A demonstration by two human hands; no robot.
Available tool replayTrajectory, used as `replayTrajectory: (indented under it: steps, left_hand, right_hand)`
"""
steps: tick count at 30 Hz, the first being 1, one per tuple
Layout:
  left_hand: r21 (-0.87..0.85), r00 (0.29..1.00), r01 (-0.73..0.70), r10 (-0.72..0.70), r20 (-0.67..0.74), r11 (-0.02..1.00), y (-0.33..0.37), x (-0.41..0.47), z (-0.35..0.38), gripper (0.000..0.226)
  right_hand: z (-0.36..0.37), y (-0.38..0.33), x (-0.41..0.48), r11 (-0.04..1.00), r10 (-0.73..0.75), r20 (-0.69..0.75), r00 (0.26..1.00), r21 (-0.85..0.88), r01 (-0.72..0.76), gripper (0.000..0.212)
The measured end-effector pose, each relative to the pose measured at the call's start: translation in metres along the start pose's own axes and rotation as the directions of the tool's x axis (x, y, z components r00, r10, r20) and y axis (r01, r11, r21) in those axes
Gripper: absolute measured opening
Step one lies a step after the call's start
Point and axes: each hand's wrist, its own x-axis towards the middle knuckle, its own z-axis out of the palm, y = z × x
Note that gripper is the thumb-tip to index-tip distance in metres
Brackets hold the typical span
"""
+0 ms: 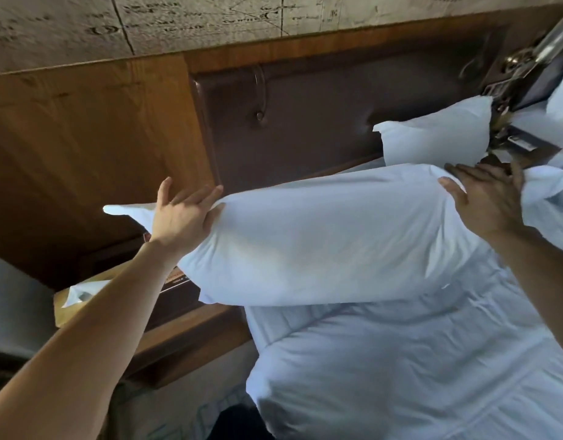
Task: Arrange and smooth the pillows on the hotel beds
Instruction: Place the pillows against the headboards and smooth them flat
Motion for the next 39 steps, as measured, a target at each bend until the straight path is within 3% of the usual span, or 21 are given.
replayTrajectory:
  steps: [7,12,16,21,25,26,28,30,32,35,39]
  left_hand:
    - [-0.021,0.997,0.005,-0.003,0.072,1.000,0.018,0.055,0.024,0.049]
    - [-0.089,0.981,0.104,-0.087,0.174,0.991,0.031,0.103,0.061,0.052]
    - [-0.110,0.987,0.100,-0.084,0.139,0.989,0.048,0.154,0.094,0.038]
    - [-0.103,0.990,0.069,-0.055,0.130,0.992,0.052,0.231,0.166,0.049]
    - [-0.111,0.962,0.185,-0.157,0.224,0.976,0.044,0.303,0.233,0.055]
    - [-0.118,0.956,0.204,-0.171,0.237,0.972,0.045,0.318,0.245,0.057]
    - [-0.172,0.973,0.167,-0.135,0.185,0.971,0.056,0.339,0.264,0.059]
    - [-0.248,0.988,0.087,-0.053,0.142,0.965,0.071,0.348,0.276,0.057]
    - [-0.286,0.984,0.027,0.025,0.177,0.958,0.080,0.354,0.289,0.057]
    - [-0.254,0.971,0.024,0.038,0.234,0.967,0.080,0.369,0.305,0.057]
    - [-0.202,0.987,0.044,-0.011,0.161,0.979,0.084,0.372,0.317,0.043]
  right_hand:
    - [0.064,0.028,0.068,0.999,-0.036,0.058,0.998,-0.039,0.038,0.054]
    - [0.120,0.032,0.124,0.998,-0.056,0.131,0.990,-0.010,0.058,0.051]
    - [0.186,0.050,0.167,0.998,-0.059,0.119,0.991,-0.010,0.061,0.043]
    - [0.285,0.055,0.216,0.996,-0.041,0.260,0.965,-0.063,0.059,0.050]
    - [0.366,0.005,0.260,0.977,0.210,0.412,0.886,-0.067,-0.201,0.049]
    - [0.382,-0.017,0.268,0.980,0.188,0.430,0.883,-0.024,-0.197,0.050]
    - [0.413,-0.067,0.275,0.983,-0.061,0.373,0.926,0.185,-0.009,0.046]
    - [0.432,-0.123,0.270,0.871,-0.362,0.203,0.910,0.422,0.252,0.034]
    - [0.449,-0.172,0.262,0.731,-0.515,0.091,0.852,0.566,0.382,0.029]
    - [0.464,-0.214,0.253,0.663,-0.570,0.126,0.812,0.654,0.364,0.034]
    - [0.472,-0.214,0.253,0.704,-0.539,0.159,0.827,0.624,0.339,0.038]
